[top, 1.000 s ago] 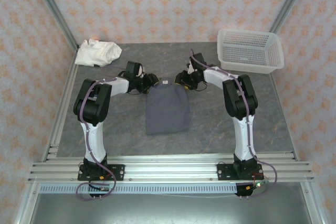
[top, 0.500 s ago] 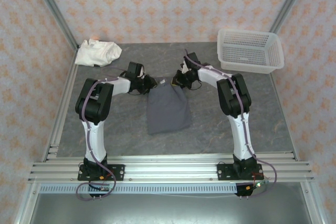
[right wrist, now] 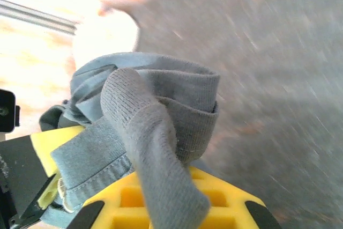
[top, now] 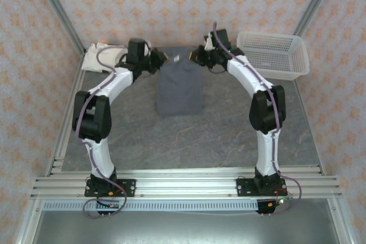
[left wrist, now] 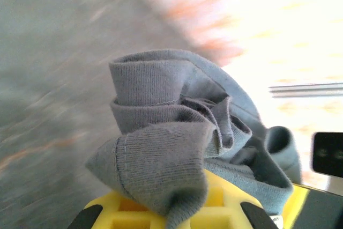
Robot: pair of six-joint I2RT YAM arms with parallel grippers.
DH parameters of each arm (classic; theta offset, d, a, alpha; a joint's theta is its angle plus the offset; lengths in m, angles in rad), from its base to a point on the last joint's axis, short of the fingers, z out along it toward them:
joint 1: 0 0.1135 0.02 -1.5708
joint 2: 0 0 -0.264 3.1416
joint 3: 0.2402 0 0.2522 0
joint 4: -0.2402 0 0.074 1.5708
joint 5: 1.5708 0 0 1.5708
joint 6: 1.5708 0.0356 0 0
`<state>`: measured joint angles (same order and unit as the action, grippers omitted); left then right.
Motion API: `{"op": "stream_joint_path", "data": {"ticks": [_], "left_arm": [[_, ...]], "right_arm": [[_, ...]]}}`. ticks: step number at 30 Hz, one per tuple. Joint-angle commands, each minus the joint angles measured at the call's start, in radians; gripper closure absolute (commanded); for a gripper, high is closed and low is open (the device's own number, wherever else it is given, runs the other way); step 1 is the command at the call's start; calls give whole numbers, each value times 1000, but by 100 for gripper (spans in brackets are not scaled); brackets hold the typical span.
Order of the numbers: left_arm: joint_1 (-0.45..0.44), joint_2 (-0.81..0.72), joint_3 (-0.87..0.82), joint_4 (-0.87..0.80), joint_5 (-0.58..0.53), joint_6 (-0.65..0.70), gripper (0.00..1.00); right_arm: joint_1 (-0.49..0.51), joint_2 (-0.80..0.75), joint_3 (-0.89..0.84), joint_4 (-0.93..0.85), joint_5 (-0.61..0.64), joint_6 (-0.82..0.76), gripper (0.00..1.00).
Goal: Fold the inside-out t-shirt
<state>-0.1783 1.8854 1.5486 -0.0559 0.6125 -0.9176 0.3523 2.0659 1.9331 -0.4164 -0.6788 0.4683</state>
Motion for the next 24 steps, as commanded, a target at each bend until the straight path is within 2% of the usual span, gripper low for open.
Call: {"op": "stream_joint_path", "data": {"ticks": [1,5,9,13,19,24], "left_arm": [[1,-125,36,-34,-12,49,100],[-10,-206,-118,-17,-11,60,100],[-36,-265,-386,4,0,62,100],[-68,-327,-623,43,22,63,100],[-80,-481,-823,-34,-41,143,100],[-80,-494,-796,-80,-107,186,100]], "right_arm": [[-5,-119,13,47,-4,-20,100],[6,-227,-250,176,-21,-20,100],[18,-311,-602,333,-38,62,100],[56,-392,-858,403,-14,97,100],[101,-480,-1005,415,9,136,100],[105,-465,-952,394,56,130,100]]}}
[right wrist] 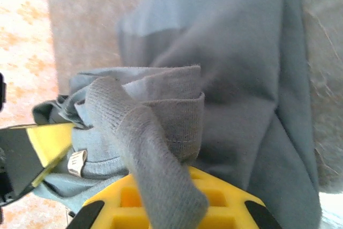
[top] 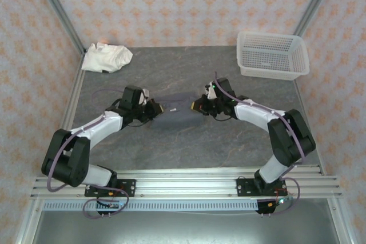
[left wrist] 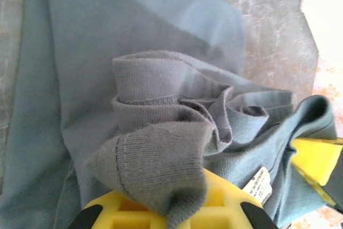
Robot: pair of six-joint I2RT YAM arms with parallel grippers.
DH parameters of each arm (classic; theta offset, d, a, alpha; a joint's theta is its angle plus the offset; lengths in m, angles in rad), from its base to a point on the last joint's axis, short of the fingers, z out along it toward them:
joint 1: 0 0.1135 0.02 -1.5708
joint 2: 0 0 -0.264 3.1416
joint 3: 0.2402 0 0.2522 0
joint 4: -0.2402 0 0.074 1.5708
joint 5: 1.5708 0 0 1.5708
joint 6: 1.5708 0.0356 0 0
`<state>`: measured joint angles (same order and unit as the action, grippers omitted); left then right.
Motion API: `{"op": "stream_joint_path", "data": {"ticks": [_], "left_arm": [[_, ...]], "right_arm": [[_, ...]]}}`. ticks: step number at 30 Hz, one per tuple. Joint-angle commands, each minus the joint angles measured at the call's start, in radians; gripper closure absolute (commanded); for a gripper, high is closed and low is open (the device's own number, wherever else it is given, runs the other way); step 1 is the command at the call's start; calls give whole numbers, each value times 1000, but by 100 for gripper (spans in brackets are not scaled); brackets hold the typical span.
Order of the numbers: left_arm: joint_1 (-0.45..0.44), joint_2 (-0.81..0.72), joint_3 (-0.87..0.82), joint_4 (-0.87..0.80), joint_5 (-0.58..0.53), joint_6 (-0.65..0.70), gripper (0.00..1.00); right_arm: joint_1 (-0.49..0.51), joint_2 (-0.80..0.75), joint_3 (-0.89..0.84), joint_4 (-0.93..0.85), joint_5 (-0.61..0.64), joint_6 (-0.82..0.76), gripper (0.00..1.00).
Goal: Fold the inside-out t-shirt
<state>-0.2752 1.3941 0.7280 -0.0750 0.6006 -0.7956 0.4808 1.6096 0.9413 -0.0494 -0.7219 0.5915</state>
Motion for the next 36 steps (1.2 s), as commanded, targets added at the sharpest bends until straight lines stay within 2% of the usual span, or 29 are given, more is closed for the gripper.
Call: {"op": "stream_joint_path", "data": {"ticks": [1,3,10,13,17,20,21,24,27,30,33,36], "left_arm": [[16,5,43,-62,-106,72,100],[15,31,68,-24,-126,97,100],[17,124,84,124,-308,169,100],[16,191,117,134,-307,184,100],[17,280,133,163,-299,189,90],[17,312,147,156,-302,193,79],[17,311,149,157,-299,195,75],[18,275,155,126,-307,216,61],[27,172,170,36,-338,253,47],[53,27,176,-79,-378,300,45],[47,-99,166,-144,-342,305,47],[-33,-142,121,-112,-290,226,59]], "right_arm": [[-24,6,68,20,106,0,100],[-25,44,122,6,129,-12,100],[-28,247,298,-3,150,-62,100],[-30,325,342,-25,143,-83,100],[-48,359,313,-12,225,-58,100],[-60,357,280,-6,240,-47,100],[-61,357,272,-4,230,-50,97],[-59,345,281,-33,199,-62,82],[-59,284,325,-184,287,-108,68],[-61,167,315,-288,427,-130,56],[-39,33,229,-254,481,-113,55],[37,3,177,-169,460,-74,59]]}}
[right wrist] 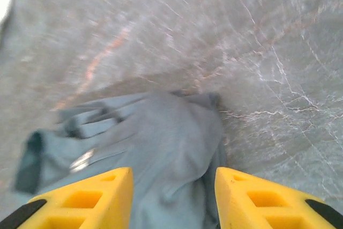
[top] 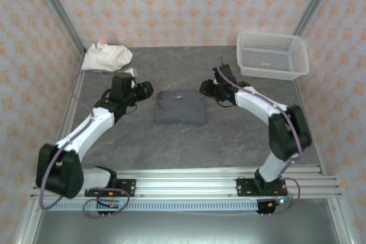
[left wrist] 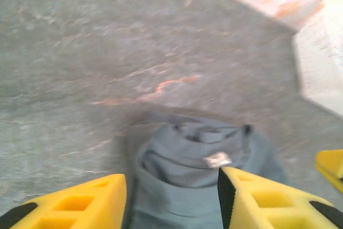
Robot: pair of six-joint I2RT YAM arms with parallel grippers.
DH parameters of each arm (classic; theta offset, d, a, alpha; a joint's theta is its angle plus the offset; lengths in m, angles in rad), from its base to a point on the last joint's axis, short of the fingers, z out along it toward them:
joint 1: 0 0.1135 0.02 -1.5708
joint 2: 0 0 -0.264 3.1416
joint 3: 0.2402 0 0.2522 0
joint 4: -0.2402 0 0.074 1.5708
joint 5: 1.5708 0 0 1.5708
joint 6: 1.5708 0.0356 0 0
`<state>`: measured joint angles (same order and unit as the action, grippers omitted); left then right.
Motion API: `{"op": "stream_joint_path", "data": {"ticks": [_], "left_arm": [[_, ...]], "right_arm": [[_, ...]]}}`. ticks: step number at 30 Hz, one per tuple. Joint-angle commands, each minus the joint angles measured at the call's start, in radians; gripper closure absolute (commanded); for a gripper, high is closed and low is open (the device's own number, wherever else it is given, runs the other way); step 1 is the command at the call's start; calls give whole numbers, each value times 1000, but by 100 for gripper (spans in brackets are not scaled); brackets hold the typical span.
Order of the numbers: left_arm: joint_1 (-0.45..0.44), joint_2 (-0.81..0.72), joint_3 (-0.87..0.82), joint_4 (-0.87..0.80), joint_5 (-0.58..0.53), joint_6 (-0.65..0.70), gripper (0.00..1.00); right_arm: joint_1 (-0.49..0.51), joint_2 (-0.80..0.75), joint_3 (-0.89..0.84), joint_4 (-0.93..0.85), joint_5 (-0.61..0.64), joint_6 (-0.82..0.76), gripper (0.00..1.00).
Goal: Fold the inside-out t-shirt
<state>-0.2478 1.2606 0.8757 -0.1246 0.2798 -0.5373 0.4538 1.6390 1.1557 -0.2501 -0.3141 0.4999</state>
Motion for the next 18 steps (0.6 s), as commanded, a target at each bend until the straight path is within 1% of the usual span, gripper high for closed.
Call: {"op": "stream_joint_path", "data": {"ticks": [1,2,4,5,6,10,12,14,18], "left_arm": [[-92,9,-38,-40,45,-56,65],[-116,35,-40,-27,39,-69,72],[-141,107,-21,-29,-8,-79,90],[-140,141,-12,-23,-24,-85,95],[-135,181,5,-12,-34,-87,97],[-110,360,108,31,11,-83,96],[-97,450,155,87,59,-102,94],[-100,512,191,139,82,-114,91],[-104,616,257,168,100,-115,84]], "right_arm": [[88,-2,-31,57,26,37,62],[101,26,-21,70,12,58,66],[109,94,5,91,12,95,79],[109,119,15,91,35,107,83],[108,144,19,91,63,112,85],[99,233,35,80,83,78,87],[97,278,50,63,65,46,87],[97,308,70,39,34,23,89],[97,284,115,-3,-8,-11,88]]}}
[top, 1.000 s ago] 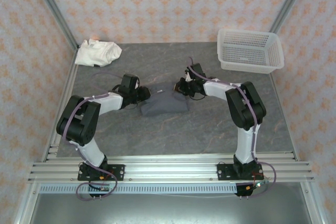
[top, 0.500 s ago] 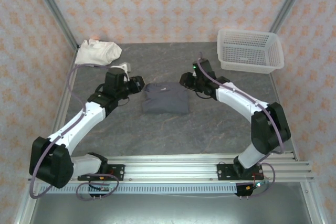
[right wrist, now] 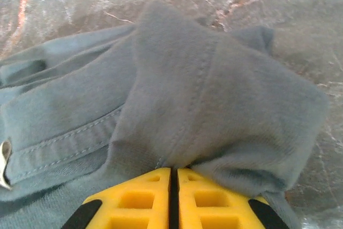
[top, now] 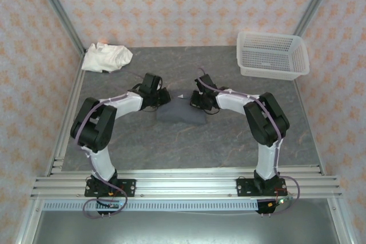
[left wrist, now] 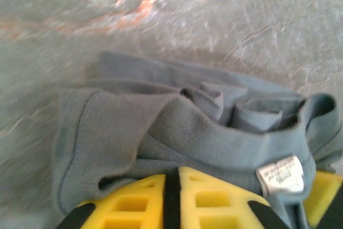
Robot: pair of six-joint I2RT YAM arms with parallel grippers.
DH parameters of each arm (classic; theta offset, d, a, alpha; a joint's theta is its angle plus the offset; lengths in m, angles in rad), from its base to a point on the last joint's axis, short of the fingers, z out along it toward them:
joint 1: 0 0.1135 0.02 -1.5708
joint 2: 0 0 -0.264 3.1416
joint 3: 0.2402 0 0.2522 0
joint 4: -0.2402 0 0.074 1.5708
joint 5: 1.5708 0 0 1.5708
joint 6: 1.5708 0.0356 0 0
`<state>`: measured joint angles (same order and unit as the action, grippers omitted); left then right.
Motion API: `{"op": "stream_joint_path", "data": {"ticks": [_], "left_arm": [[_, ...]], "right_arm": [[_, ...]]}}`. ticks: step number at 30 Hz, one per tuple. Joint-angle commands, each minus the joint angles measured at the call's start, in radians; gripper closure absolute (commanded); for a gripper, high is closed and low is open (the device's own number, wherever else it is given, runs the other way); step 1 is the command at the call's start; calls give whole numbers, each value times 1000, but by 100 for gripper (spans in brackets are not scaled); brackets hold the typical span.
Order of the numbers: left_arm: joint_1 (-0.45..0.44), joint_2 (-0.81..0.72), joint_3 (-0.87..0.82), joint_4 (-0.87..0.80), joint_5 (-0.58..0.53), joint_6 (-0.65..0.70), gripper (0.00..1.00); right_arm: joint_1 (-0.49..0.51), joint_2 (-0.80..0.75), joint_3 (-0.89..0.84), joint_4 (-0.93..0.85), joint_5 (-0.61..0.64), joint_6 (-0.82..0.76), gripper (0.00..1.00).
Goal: Fold the inside-out t-shirt
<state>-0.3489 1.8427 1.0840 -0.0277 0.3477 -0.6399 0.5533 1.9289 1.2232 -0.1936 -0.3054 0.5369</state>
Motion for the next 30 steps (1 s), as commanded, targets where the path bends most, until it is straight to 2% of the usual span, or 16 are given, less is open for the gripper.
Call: {"op": "stream_joint_path", "data": {"ticks": [1,4,7,9,11,12,15,17,18,22,24,26,30], "left_arm": [[-3,41,49,73,31,-9,82],[4,-19,20,58,9,9,74],[24,-172,-15,-37,-62,40,64],[40,-291,-56,-87,-65,49,51],[46,-391,-101,-127,-42,47,38],[49,-433,-122,-159,-26,43,32],[91,-507,-201,-208,75,-21,28],[134,-523,-275,-157,183,-93,26],[146,-519,-315,-112,237,-132,21],[129,-462,-395,1,329,-244,15],[118,-455,-441,87,334,-317,14],[113,-455,-472,129,298,-368,5],[94,-377,-490,252,278,-459,2]], "right_arm": [[-2,-20,65,-78,-13,-54,88],[-12,-106,85,-117,25,-34,84],[-30,-221,10,-74,68,32,73],[-41,-277,-71,-17,67,81,66],[-52,-306,-130,30,46,129,54],[-57,-316,-156,66,25,149,51],[-67,-312,-205,112,-7,195,44],[-70,-296,-230,143,-34,214,39],[-70,-282,-241,165,-58,228,38],[-72,-205,-248,241,-174,267,33],[-70,-162,-234,271,-227,284,32],[-68,-134,-226,302,-255,305,33],[-57,-90,-191,318,-264,321,36]]}}
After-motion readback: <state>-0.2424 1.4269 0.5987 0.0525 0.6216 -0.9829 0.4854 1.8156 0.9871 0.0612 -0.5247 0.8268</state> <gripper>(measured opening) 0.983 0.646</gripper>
